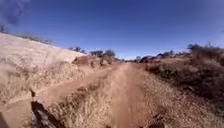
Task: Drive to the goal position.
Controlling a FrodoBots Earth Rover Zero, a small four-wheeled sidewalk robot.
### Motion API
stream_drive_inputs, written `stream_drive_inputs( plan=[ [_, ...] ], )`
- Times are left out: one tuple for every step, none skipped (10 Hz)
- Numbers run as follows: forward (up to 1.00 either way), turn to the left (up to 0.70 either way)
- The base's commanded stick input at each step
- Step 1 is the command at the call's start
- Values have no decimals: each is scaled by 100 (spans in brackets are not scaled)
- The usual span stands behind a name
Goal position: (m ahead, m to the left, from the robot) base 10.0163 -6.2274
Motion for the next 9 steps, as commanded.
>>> stream_drive_inputs(
  plan=[
    [50,0],
    [50,0],
    [50,0],
    [50,0],
    [50,0],
    [50,-19],
    [50,-44],
    [50,-36],
    [50,-16]
  ],
)
